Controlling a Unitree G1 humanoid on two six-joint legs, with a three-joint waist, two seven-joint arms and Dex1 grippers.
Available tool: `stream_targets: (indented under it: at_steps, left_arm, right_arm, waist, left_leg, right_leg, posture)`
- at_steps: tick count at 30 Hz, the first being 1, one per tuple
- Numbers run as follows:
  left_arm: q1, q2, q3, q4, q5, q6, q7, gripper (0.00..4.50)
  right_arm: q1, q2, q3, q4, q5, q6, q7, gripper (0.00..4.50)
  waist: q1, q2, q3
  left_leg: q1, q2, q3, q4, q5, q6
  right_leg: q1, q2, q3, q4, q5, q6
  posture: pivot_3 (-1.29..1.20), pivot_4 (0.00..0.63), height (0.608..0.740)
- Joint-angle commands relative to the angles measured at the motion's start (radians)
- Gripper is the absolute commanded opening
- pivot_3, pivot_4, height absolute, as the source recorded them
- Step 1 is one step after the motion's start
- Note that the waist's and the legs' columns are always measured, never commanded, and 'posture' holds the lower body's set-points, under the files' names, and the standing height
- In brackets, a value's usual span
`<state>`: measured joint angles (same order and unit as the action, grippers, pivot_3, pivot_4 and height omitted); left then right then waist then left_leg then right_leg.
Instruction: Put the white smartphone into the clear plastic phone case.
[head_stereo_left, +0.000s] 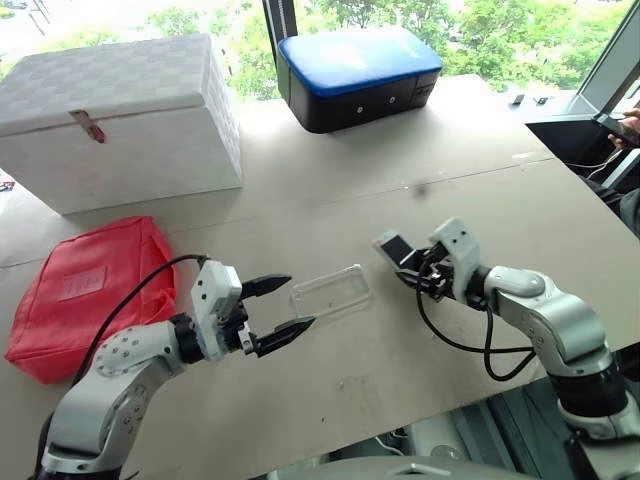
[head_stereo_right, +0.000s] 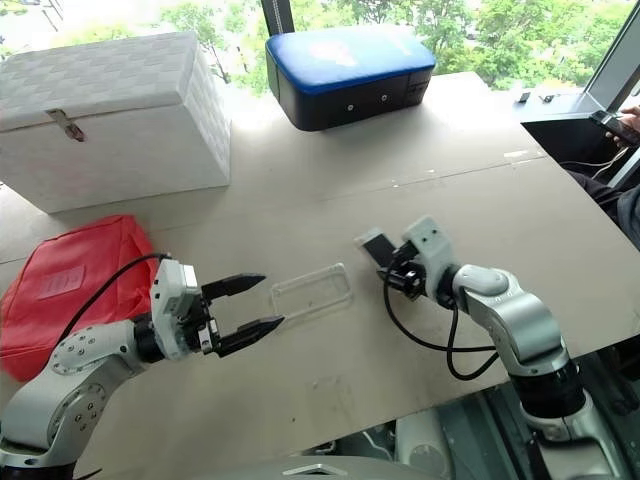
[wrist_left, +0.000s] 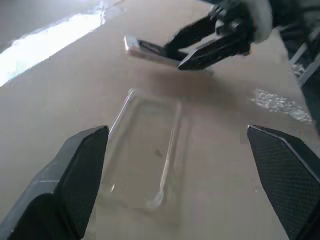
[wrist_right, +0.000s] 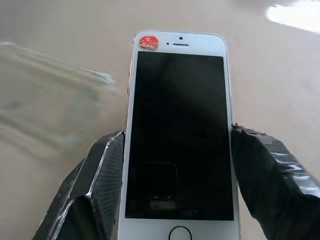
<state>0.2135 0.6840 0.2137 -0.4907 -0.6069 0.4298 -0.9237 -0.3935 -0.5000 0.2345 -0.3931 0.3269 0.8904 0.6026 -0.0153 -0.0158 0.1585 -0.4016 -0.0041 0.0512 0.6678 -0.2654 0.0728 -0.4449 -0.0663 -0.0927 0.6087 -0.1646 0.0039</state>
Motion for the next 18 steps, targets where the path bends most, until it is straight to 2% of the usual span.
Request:
stream_targets:
  at_steps: [1,3,6,13,18]
  left_arm:
    - [0.034,0.002,0.034,-0.02,0.025,-0.066,-0.008,4.5]
    - [0.057,-0.01,0.048,-0.032,0.026,-0.071,0.011,4.5]
    - [0.111,-0.019,0.064,-0.077,0.015,-0.074,0.022,4.5]
    - [0.22,-0.052,0.094,-0.112,0.041,-0.127,0.047,4.5]
    - [0.246,-0.07,0.108,-0.092,0.049,-0.158,0.056,4.5]
  right_arm:
    - [-0.148,-0.102,0.215,0.068,-0.139,-0.215,0.214,2.78]
    - [-0.232,-0.12,0.308,0.154,-0.217,-0.338,0.294,2.78]
    - [-0.319,-0.115,0.372,0.253,-0.268,-0.456,0.398,2.78]
    - [-0.403,-0.096,0.424,0.389,-0.345,-0.68,0.574,2.78]
    - [-0.417,-0.067,0.423,0.412,-0.37,-0.706,0.643,2.78]
  waist:
    - [0.004,0.001,0.002]
    - [0.006,0.002,0.003]
    - [0.008,0.0,0.004]
    - [0.015,0.0,0.004]
    - [0.018,0.0,0.004]
  left_leg:
    - [-0.001,0.0,0.0,0.0,0.0,0.0]
    - [-0.001,0.0,0.0,0.0,0.0,-0.001]
    - [-0.004,0.0,-0.001,0.001,0.0,-0.001]
    - [-0.01,-0.002,-0.002,0.005,0.002,-0.005]
    - [-0.009,-0.002,-0.003,0.005,0.002,-0.005]
  right_leg:
    - [-0.001,0.001,-0.001,0.0,-0.001,-0.001]
    - [-0.001,0.0,-0.001,0.0,-0.001,-0.002]
    - [-0.001,-0.002,-0.002,-0.002,-0.002,-0.002]
    - [-0.003,-0.005,-0.005,-0.004,-0.001,-0.002]
    - [-0.003,-0.005,-0.006,-0.002,-0.001,-0.002]
  posture:
    - [0.0,0.15,0.74]
    - [0.0,0.15,0.74]
    - [0.0,0.15,0.74]
    - [0.0,0.15,0.74]
    - [0.0,0.15,0.74]
